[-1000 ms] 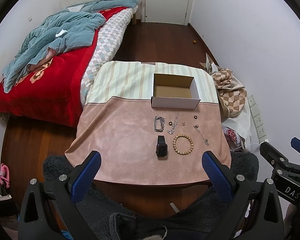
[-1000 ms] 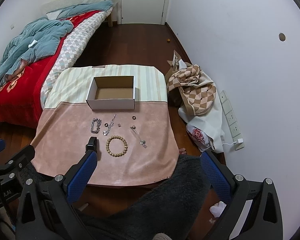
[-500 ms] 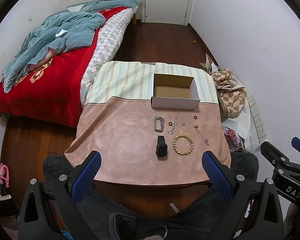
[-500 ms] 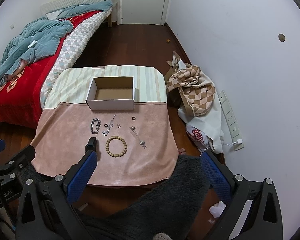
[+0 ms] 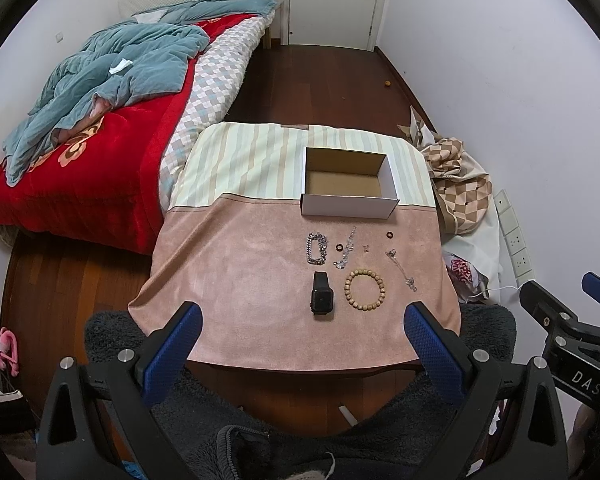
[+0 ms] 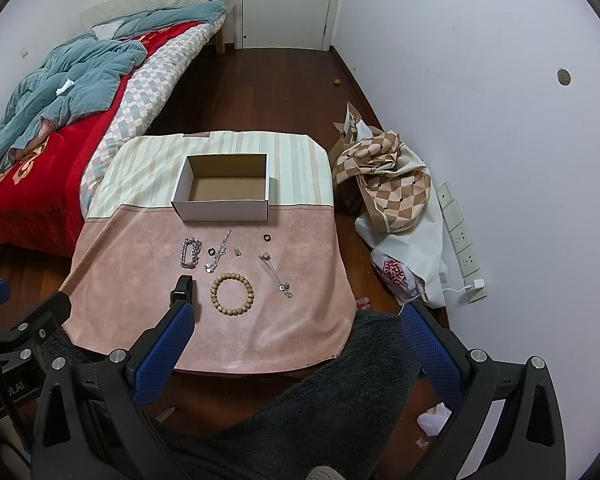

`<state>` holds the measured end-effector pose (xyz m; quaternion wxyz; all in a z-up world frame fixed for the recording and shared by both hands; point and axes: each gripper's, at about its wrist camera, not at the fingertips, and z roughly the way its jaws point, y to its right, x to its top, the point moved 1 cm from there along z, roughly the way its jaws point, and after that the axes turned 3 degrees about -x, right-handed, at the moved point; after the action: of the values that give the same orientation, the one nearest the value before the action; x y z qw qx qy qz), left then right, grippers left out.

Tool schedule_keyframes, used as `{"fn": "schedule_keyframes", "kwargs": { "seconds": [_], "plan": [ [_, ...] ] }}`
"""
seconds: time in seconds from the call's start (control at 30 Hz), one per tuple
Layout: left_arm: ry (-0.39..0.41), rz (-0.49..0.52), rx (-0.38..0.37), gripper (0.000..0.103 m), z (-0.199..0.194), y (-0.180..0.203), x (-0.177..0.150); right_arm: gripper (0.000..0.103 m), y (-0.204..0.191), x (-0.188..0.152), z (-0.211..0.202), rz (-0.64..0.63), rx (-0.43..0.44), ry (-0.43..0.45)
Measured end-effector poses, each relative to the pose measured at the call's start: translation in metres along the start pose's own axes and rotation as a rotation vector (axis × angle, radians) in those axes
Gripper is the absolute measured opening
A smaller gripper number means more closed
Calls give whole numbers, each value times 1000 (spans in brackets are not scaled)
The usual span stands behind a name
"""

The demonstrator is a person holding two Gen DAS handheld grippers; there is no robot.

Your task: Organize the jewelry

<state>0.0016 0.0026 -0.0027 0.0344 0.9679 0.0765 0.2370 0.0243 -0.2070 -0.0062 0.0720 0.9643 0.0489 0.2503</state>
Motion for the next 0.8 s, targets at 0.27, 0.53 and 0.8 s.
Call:
{"fn": "schedule_keyframes", "kwargs": {
  "seconds": [0.27, 0.53, 0.8],
  "plan": [
    [55, 2, 97, 103, 36, -8, 29, 103, 7, 17, 38, 48, -17, 10],
    [-66, 35, 245, 103, 141, -18, 30, 90, -17, 5, 194, 43, 47, -200],
    [-244, 14, 249, 103, 210, -25, -12, 65, -62, -30, 303, 10, 137, -362]
  ]
}}
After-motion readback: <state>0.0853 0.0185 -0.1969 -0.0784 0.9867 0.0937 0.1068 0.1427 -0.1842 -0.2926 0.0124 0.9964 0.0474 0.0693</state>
